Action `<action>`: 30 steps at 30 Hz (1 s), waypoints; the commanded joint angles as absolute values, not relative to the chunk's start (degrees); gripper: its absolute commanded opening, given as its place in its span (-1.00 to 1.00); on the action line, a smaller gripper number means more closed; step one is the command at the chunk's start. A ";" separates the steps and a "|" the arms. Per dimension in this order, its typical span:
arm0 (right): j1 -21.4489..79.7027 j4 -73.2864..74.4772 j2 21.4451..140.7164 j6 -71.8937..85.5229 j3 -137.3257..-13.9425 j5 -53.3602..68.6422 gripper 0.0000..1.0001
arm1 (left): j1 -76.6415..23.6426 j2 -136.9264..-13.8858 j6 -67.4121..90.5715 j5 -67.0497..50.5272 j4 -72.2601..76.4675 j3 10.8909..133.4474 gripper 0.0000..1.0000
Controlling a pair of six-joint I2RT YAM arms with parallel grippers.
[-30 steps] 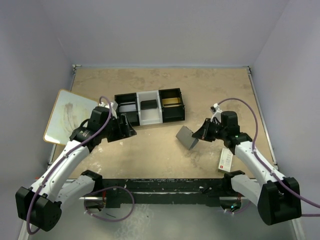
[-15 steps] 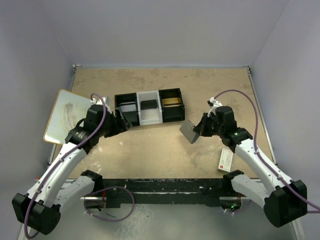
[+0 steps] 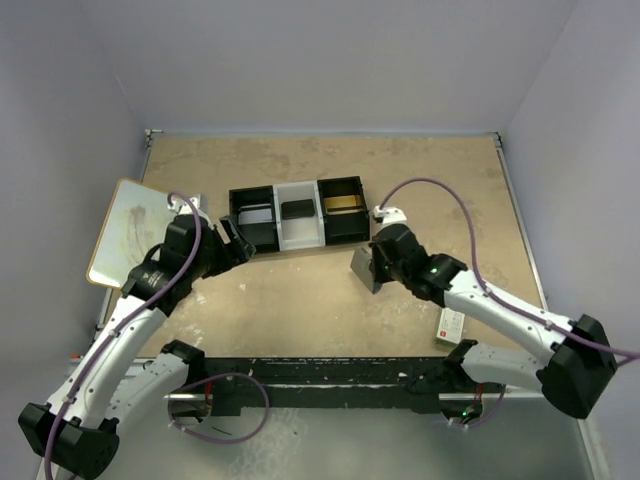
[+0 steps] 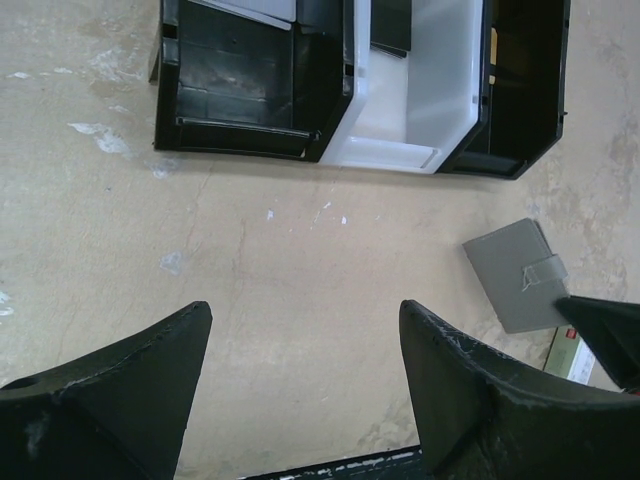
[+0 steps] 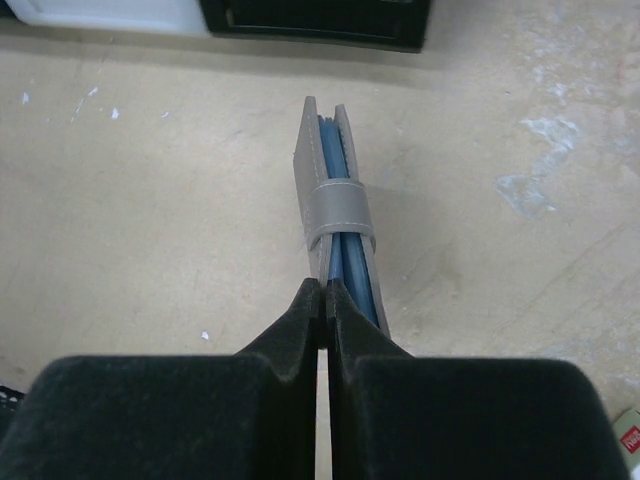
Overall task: Take the credit cards out of the card holder
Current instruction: Place the card holder at the center of the board.
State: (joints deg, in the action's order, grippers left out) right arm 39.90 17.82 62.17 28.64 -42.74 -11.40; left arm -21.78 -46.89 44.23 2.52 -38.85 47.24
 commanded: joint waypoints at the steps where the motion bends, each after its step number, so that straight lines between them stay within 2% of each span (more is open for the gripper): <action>1: 50.26 17.29 68.69 29.95 -48.31 -27.02 -1.00 | -21.92 -46.09 46.25 7.04 -39.36 48.81 0.47; 9: 66.46 18.08 82.04 33.53 -54.21 -37.21 -1.00 | -21.90 -42.08 50.22 17.82 -45.28 50.62 0.47; 17: 73.30 26.01 93.14 41.72 -60.57 -41.94 -1.00 | -21.82 -37.87 53.05 24.50 -49.42 51.08 0.48; 25: 71.23 29.27 84.04 45.26 -57.48 -46.37 -1.00 | -21.86 -38.69 52.53 23.49 -49.24 51.76 0.48; 30: 68.36 36.37 79.03 50.51 -56.06 -50.65 -1.00 | -21.82 -39.28 52.36 22.13 -48.65 51.53 0.48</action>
